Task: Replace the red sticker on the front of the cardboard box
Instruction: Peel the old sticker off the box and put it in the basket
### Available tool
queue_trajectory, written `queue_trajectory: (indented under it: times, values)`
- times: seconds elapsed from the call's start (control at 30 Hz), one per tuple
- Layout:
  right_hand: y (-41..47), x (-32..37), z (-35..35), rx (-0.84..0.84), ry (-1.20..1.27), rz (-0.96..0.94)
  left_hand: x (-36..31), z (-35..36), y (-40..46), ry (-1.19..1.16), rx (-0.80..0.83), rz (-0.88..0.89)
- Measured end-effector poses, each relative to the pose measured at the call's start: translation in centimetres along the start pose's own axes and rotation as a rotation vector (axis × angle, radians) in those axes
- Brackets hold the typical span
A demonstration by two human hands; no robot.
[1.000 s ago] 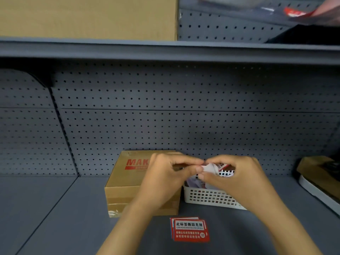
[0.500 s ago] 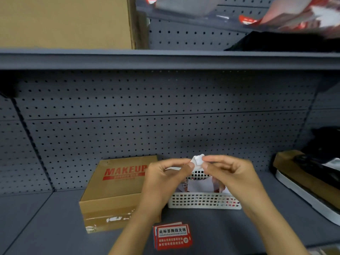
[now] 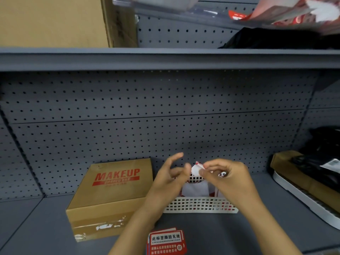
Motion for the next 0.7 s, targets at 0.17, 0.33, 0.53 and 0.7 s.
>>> queue_trajectory:
  times: [0.17, 0.33, 0.53, 0.7]
  values:
    - [2.0, -3.4, -0.7, 0.075, -0.015, 0.181, 1.1, -1.0, 2.4, 0.504, 0.014, 0.142]
    - [2.9, -5.7, 1.4, 0.270, -0.135, 0.304, 2.8, 0.7, 4.9, 0.498, 0.002, 0.157]
    - [3.8, -7.1, 0.2, 0.258, -0.119, 0.247, 4.1, 0.5, 6.3, 0.653, -0.057, 0.089]
    - [4.5, -8.9, -0.4, 0.172, -0.296, 0.137, 5.5, 1.5, 6.8, 1.100, 0.094, 0.035]
Point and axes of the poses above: each hand's wrist, its own y-axis towards the middle knuckle, its own z-axis out of the palm, x = y × z, the point moved 4 cm from there along y, towards the middle knuckle, and after that the axes turned 6 degrees about x, right-handed, at the moved point
